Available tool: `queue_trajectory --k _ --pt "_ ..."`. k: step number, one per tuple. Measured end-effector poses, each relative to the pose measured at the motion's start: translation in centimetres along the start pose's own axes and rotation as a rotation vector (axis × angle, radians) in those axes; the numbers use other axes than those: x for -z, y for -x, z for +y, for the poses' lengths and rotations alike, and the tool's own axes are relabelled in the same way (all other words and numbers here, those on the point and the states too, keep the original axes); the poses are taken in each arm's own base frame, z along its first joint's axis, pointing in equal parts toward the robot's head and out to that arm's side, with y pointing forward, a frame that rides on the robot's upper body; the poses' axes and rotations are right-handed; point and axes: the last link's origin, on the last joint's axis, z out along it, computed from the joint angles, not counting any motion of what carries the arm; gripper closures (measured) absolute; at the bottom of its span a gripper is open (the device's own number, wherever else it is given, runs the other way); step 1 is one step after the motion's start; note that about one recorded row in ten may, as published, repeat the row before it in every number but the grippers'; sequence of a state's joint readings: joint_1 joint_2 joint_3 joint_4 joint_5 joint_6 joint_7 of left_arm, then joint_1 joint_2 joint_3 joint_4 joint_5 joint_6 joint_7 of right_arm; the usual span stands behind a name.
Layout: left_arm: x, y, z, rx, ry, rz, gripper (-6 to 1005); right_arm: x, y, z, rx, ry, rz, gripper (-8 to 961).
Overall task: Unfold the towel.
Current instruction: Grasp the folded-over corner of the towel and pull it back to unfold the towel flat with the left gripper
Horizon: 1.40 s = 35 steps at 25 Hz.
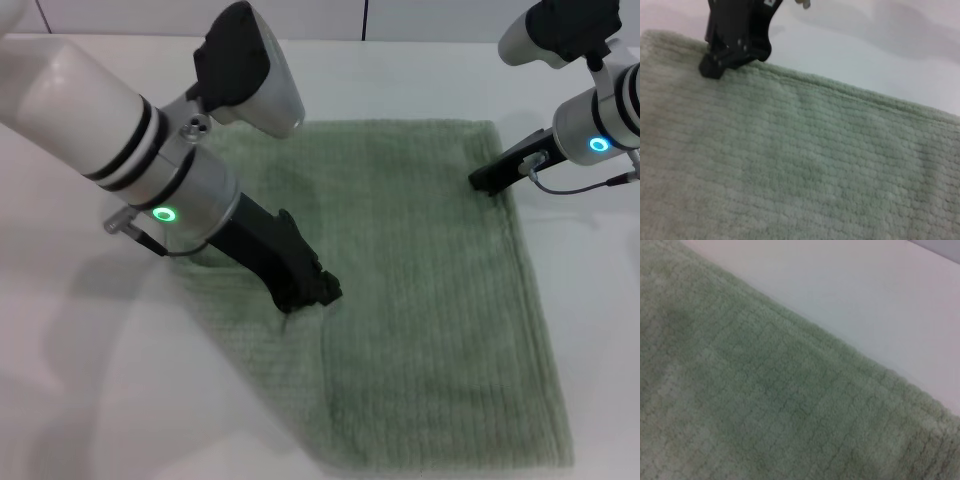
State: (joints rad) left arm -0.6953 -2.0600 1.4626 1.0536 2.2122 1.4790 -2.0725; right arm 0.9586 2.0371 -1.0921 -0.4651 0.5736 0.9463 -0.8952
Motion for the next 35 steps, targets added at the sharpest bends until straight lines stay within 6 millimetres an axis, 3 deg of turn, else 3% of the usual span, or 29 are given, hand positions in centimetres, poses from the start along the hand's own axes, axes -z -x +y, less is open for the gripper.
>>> queue_trajectory --k 18,35 --pt "4.3 1.5 1.2 0.032 0.052 -0.006 957 0.1 0.3 0.1 0.010 -0.001 -0.003 955" --pt "5.5 3.1 1.8 0.077 0.083 -0.010 956 0.0 0.3 0.1 0.009 -0.001 -0.002 955"
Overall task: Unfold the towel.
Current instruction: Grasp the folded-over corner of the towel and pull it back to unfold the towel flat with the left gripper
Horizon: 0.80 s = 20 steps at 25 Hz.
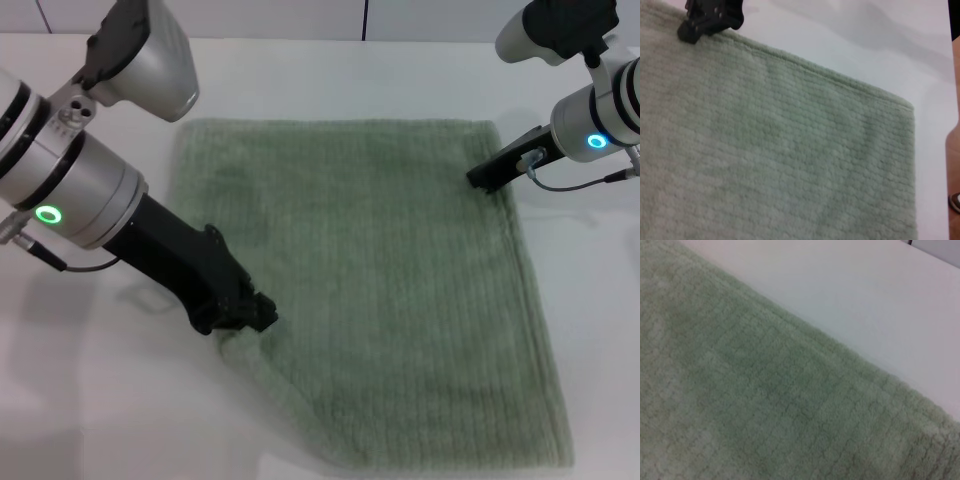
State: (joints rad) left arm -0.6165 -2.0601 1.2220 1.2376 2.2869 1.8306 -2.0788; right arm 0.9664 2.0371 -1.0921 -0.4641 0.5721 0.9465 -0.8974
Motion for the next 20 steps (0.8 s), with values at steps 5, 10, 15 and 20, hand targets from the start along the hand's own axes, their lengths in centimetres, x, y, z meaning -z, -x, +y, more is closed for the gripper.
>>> queue_trajectory --k 5,10,15,20 --pt "0.2 0.7 0.3 0.018 0.014 -0.003 956 0.0 0.1 0.0 0.001 -0.001 -0.002 955" --pt "0.8 1.4 0.7 0.025 -0.012 0.005 956 0.0 0.1 0.0 0.002 -0.001 -0.002 955" --pt "0.9 2.1 0.9 0.046 -0.019 0.006 956 0.1 0.3 0.0 0.004 -0.001 -0.004 955" --pt "1.0 2.5 1.0 0.064 -0.011 0.008 956 0.1 0.4 0.0 0.006 -0.002 -0.005 955"
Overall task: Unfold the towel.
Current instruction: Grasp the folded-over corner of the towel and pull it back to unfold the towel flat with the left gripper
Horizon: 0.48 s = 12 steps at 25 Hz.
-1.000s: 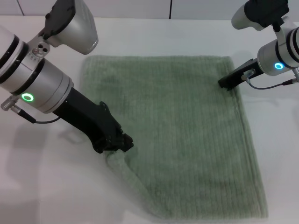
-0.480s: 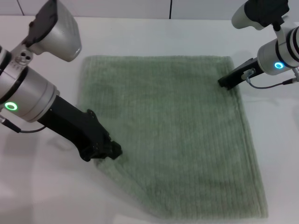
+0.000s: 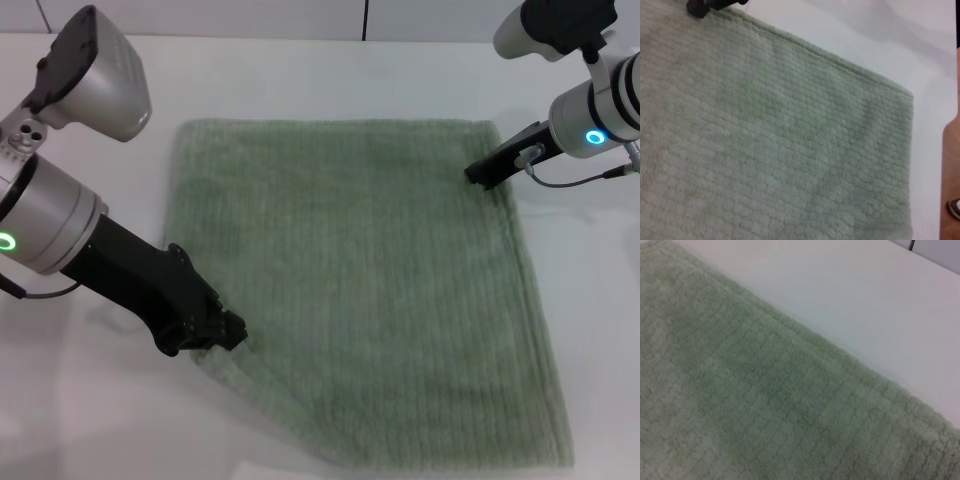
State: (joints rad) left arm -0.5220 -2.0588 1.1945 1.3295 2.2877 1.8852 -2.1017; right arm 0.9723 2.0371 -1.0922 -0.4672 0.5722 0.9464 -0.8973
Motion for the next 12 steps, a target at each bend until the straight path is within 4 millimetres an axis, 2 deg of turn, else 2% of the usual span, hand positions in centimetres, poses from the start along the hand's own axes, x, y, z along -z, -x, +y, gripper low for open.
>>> queue_trajectory --k 2,12 --pt "0.10 0.17 0.04 0.009 0.008 0.001 956 0.01 0.02 0.00 0.000 0.000 0.000 955" --pt "0.36 0.32 -0.10 0.024 0.011 0.015 828 -0.03 -0.05 0.01 -0.001 0.001 0.001 955"
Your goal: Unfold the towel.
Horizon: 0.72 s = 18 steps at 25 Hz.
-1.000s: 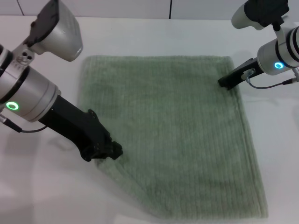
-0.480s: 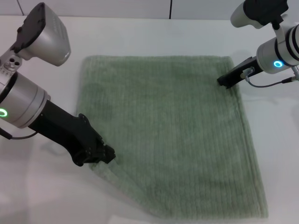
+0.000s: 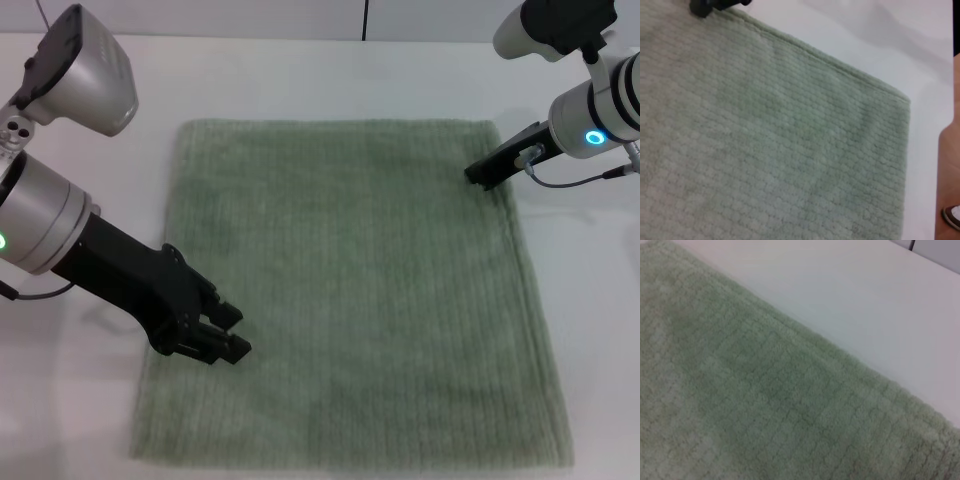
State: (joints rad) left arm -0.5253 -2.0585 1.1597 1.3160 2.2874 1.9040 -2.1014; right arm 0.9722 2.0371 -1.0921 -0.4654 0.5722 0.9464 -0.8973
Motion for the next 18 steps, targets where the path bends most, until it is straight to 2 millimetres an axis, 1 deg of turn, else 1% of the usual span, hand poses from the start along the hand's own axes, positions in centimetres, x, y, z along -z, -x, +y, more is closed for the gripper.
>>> queue_trajectory --k 2,6,8,10,13,14,15,16,18 --pt "0.0 0.0 0.0 0.001 -0.003 0.001 802 0.0 0.0 0.0 0.000 0.000 0.000 955" --pt "0.3 -0.1 -0.2 -0.012 -0.020 0.011 675 0.0 0.0 0.0 -0.001 -0.001 0.000 955" --pt "0.4 -0.4 -0.6 -0.032 -0.050 0.047 612 0.0 0.0 -0.1 -0.001 -0.006 -0.005 955" --pt "0.5 -1.0 -1.2 -0.065 -0.090 0.120 586 0.1 0.4 -0.1 0.002 -0.013 -0.023 955" --pt "0.5 -2.5 -2.4 -0.127 -0.162 0.311 546 0.3 0.7 -0.1 0.008 -0.017 -0.042 955" --pt "0.5 -3.0 -2.9 -0.149 -0.185 0.408 549 0.5 1.1 -0.2 0.014 -0.023 -0.062 955" --pt "0.5 -3.7 -3.8 -0.157 -0.223 0.564 552 0.8 1.3 -0.2 0.017 -0.029 -0.082 955" --pt "0.5 -3.7 -3.8 -0.157 -0.223 0.564 555 1.1 1.7 -0.2 0.018 -0.035 -0.111 955" --pt "0.8 -4.0 -4.9 -0.142 -0.265 0.715 560 1.5 2.4 -0.3 0.017 -0.046 -0.157 955"
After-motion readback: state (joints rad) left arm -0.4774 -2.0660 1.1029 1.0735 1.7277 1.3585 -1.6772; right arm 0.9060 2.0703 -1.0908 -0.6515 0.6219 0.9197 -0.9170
